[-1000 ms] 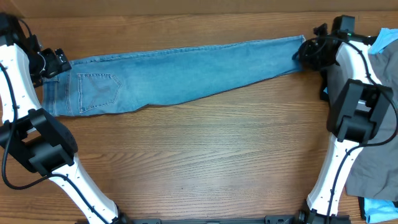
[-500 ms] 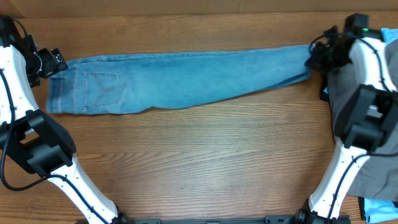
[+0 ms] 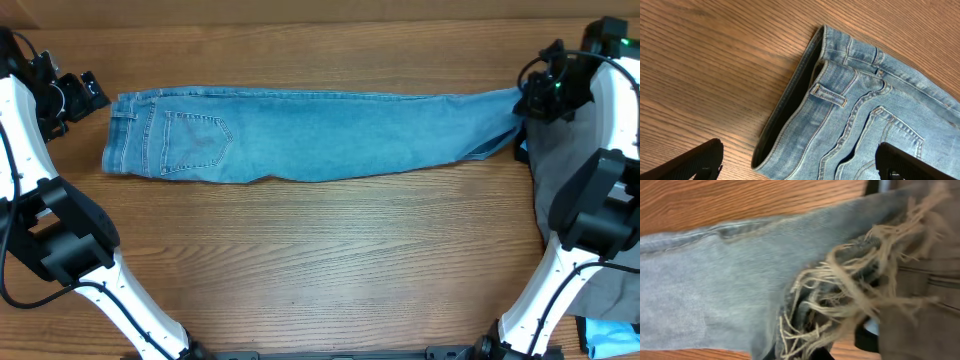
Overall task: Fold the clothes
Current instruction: 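Carry the hem end leftward with the right gripper, folding the strip in half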
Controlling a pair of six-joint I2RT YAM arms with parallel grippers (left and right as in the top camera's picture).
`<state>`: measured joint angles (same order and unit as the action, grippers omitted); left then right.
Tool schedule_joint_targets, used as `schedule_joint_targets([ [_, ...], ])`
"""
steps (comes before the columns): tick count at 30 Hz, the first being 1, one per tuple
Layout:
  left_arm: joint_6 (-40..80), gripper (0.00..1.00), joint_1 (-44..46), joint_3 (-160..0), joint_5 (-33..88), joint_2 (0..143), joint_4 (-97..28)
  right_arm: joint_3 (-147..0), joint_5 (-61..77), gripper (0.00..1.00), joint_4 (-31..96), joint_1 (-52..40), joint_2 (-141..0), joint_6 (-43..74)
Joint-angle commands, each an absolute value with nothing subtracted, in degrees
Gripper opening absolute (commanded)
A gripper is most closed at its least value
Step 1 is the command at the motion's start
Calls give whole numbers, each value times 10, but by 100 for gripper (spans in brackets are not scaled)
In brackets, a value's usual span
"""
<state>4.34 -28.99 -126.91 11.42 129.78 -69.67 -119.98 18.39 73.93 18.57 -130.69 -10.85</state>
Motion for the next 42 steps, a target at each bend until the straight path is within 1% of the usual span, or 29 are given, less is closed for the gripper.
schedule_joint_targets([
  [1, 47, 100, -293, -1274, 126, 1293, -698, -1209, 187, 4, 739, 149, -1287, -123],
  [8, 47, 100, -293, -1274, 125, 1293, -698, -1209, 173, 4, 737, 53, -1227, -122],
  [13, 47, 100, -293, -1274, 125, 1293, -694, -1209, 156, 4, 738, -51, -1179, -117],
  [16, 47, 100, -293, -1274, 125, 1293, -694, -1208, 143, 4, 729, -114, -1179, -89],
  [18, 48, 100, -293, -1274, 125, 1293, -692, -1208, 141, 4, 705, -168, -1187, -67],
  [22, 47, 100, -293, -1274, 125, 1293, -691, -1203, 133, 4, 649, -237, -1191, -18],
  [28, 47, 100, -293, -1274, 125, 1293, -693, -1193, 120, 4, 585, -272, -1213, 3],
  [36, 47, 100, -293, -1274, 120, 1293, -691, -1192, 145, 4, 557, -281, -1264, 3],
  [42, 47, 100, -293, -1274, 120, 1293, -689, -1192, 162, 4, 540, -317, -1289, 3],
])
